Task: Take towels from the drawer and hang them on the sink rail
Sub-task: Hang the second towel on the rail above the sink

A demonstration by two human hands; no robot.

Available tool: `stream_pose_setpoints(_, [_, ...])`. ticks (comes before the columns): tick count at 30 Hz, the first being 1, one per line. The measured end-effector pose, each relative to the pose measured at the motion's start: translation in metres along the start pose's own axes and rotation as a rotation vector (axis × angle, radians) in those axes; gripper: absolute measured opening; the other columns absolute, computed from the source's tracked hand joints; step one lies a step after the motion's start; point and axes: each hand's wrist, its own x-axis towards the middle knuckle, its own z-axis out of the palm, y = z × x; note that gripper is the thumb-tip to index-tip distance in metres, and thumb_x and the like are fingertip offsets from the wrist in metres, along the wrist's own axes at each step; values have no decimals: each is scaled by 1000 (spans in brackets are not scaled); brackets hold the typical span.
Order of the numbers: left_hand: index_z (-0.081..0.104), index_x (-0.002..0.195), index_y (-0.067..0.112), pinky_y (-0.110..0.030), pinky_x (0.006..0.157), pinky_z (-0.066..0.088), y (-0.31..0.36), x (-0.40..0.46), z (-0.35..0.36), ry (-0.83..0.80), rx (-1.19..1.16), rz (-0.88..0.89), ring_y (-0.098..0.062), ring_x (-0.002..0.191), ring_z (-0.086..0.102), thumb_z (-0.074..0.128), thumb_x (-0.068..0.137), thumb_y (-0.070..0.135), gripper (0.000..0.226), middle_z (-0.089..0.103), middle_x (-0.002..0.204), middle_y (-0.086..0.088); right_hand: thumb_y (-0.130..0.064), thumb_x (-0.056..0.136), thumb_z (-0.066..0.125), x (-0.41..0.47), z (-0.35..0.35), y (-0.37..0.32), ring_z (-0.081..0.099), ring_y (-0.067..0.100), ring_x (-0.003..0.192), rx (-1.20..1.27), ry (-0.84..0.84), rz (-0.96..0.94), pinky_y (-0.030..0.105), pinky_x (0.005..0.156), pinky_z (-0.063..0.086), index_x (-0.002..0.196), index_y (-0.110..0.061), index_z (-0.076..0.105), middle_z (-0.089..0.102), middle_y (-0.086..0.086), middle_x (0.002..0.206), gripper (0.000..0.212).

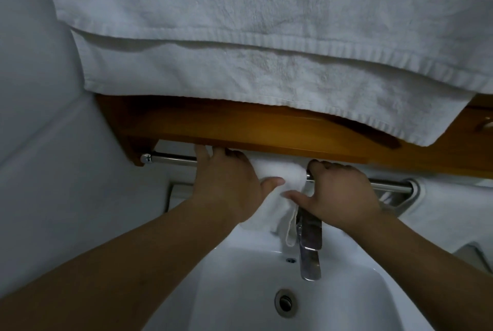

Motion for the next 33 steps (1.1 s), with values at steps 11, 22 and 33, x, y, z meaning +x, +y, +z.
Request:
stream_pose_setpoints(11, [66,80,19,-29,59,46,-23,35,29,284,-282,289,-22,63,64,0,88,76,88,66,69,-2,-78,76,55,5,19,0,49,19,39,-22,198,14,21,49,26,65,-19,58,53,-2,50,61])
stream_pose_setpoints(22, [63,74,16,-29,60,49,-55,54,36,392,-108,573,-24,59,57,9,88,76,82,57,62,-1,-77,86,47,1,24,-8,55,22,50,41,387,-8,24,56,26,70,-15,61,60,1,59,65])
stream_pose_setpoints(33, [70,88,17,-39,77,50,-36,14,23,345,-272,281,-31,75,65,5,97,62,80,69,80,-8,-74,93,32,1,24,-8,53,23,49,59,393,1,26,55,27,69,-15,59,58,2,58,69])
